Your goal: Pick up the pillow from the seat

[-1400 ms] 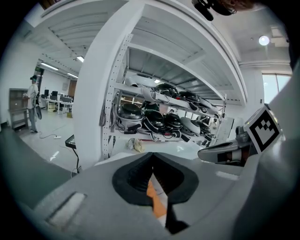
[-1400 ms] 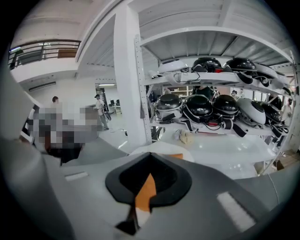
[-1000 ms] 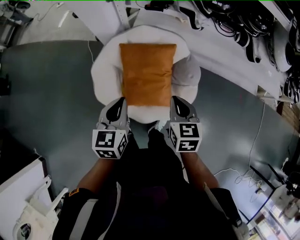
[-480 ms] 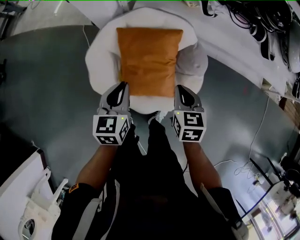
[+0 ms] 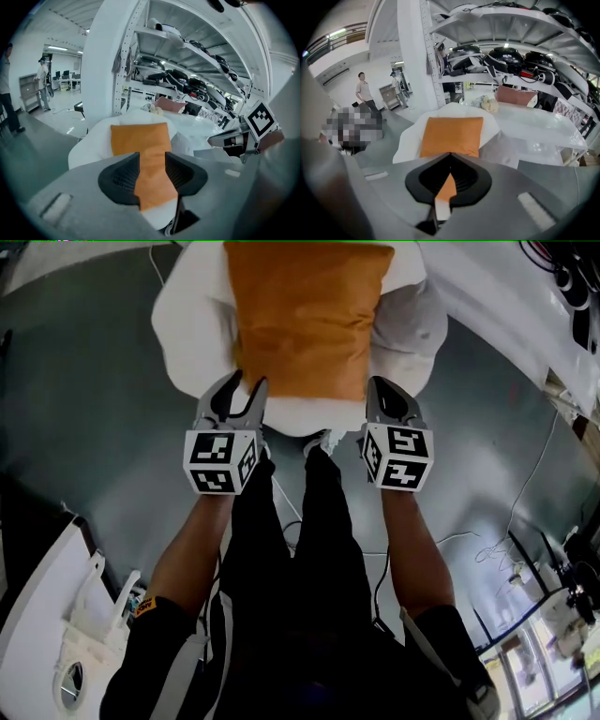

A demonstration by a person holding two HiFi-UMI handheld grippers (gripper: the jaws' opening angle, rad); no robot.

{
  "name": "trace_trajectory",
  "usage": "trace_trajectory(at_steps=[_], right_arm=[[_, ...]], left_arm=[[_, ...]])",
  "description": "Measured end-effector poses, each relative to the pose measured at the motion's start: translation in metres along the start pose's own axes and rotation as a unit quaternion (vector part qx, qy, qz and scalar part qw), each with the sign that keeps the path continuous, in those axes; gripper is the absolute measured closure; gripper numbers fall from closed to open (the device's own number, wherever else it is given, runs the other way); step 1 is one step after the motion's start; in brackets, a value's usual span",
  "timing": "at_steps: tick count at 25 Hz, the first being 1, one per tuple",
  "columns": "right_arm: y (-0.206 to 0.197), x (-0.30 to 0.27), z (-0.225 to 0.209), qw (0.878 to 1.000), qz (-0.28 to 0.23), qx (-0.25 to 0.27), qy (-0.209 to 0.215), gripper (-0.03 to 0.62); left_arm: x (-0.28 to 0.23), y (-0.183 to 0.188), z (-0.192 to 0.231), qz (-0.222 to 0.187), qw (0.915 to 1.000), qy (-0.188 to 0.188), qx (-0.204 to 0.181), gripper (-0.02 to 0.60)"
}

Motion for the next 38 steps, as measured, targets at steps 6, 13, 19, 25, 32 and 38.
trace_trajectory(at_steps=[6, 13, 19, 25, 32, 38], right_arm=[[-0.027, -0.038, -0.014, 1.0, 0.01, -0.019, -0.014, 0.589], [-0.053, -0.077, -0.026, 0.999, 0.034, -0.028, -0.024, 0.525], [-0.078, -0.115, -0.04, 0.997, 0.058, -0.032, -0.03, 0.473], [-0.091, -0.149, -0.055, 0.996, 0.072, -0.038, -0.033, 0.431], [-0.101, -0.187, -0.065, 0.996, 0.081, -0.035, -0.026, 0.398], [-0.107, -0.208, -0.079, 0.995, 0.091, -0.027, -0.029, 0.379]], left_arm=[[-0.036, -0.045, 0.017, 0.028, 0.9993, 0.01, 0.02, 0.407], [-0.077, -0.084, 0.038, 0.061, 0.9978, 0.012, 0.022, 0.393], [-0.115, -0.108, 0.052, 0.084, 0.9961, 0.003, 0.027, 0.354], [-0.15, -0.126, 0.061, 0.103, 0.9943, -0.001, 0.026, 0.325], [-0.186, -0.144, 0.068, 0.117, 0.9924, 0.019, 0.032, 0.288], [-0.211, -0.16, 0.066, 0.131, 0.9905, 0.008, 0.043, 0.272]])
Point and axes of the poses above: the fingertips, and each gripper's own axes: x backward along the fingers, z to its left, y out of its top, the point moved 2 cm from there along x, backward along the fingers, and after that the axes turned 9 degrees about -x, right-handed, at the moved point
